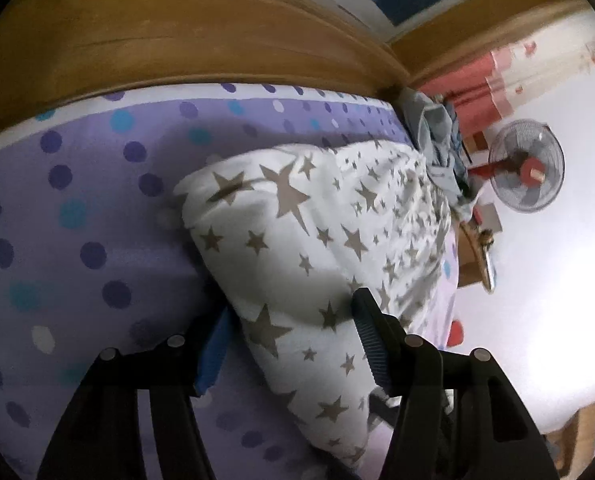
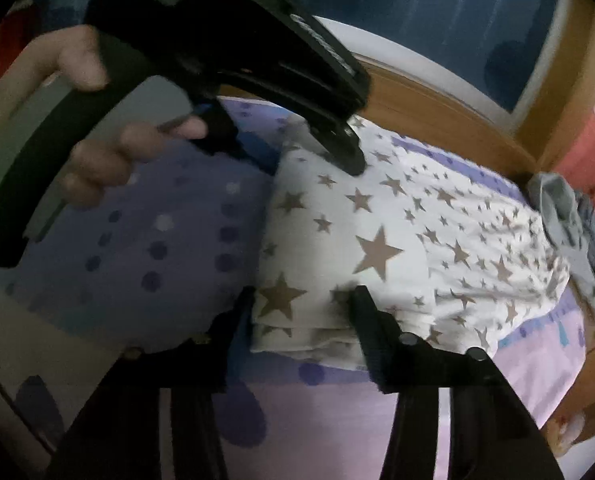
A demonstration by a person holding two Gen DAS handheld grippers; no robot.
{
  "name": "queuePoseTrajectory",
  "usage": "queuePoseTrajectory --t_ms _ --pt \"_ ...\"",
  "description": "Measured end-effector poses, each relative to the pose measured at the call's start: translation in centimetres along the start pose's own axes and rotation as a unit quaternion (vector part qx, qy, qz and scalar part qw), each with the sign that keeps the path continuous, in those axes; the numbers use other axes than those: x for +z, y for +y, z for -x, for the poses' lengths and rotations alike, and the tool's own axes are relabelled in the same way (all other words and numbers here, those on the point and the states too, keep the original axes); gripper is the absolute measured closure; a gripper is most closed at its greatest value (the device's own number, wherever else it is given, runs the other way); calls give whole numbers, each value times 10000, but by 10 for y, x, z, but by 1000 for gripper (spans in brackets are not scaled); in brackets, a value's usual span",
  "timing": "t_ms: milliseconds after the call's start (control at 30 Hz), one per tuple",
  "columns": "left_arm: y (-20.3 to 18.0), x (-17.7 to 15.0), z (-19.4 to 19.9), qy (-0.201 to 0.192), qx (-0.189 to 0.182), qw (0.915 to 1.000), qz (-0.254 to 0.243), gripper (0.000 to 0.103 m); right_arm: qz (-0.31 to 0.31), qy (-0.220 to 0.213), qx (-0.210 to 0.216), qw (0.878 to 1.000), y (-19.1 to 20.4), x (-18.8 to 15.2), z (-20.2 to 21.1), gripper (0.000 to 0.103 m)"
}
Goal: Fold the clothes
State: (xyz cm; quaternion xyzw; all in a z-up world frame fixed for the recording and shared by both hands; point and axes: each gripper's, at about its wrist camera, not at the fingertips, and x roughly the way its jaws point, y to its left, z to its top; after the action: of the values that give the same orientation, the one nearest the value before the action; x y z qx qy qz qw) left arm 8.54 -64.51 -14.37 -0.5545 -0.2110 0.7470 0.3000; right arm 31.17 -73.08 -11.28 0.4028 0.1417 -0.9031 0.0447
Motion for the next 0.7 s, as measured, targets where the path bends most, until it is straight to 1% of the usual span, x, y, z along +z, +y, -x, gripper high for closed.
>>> queuePoseTrajectory --t_ms 33,67,100,133,200,267,367,433,500,567,667,700 --pt "-1 0 0 -15 38 10000 37 55 -50 -2 20 10000 -3 1 0 73" --pt "-2 0 0 -30 75 10000 51 61 -49 -20 18 10000 -5 2 1 79" --pt "-3 0 1 -44 113 9999 65 62 -75 -47 41 10000 -8 3 4 87" --pt "-4 0 1 -59 151 9998 80 63 -144 -85 104 9998 -12 5 7 89" --pt "-8 1 5 -105 185 9997 102 64 -345 -195 298 9988 -23 8 16 91" --pt "-15 2 10 -172 207 9996 81 64 -618 -335 626 9956 -39 11 25 92" --pt "-33 6 17 -308 273 9992 10 64 -1069 -585 1070 9868 -68 14 37 92" --pt "-46 10 20 -394 279 9988 -20 64 -1329 -669 1266 9807 -88 16 41 92" --pt "-61 14 17 -453 313 9984 -95 64 -1754 -675 1596 9691 -112 16 41 92" --pt "-76 20 12 -490 357 9980 -187 64 -2313 -647 1979 9503 -140 10 38 92" --pt "-95 25 2 -497 369 9976 -324 64 -2946 -598 2216 9276 -178 -1 27 92" --pt "-101 27 -2 -503 371 9973 -378 64 -3045 -578 2212 9247 -188 -4 24 92"
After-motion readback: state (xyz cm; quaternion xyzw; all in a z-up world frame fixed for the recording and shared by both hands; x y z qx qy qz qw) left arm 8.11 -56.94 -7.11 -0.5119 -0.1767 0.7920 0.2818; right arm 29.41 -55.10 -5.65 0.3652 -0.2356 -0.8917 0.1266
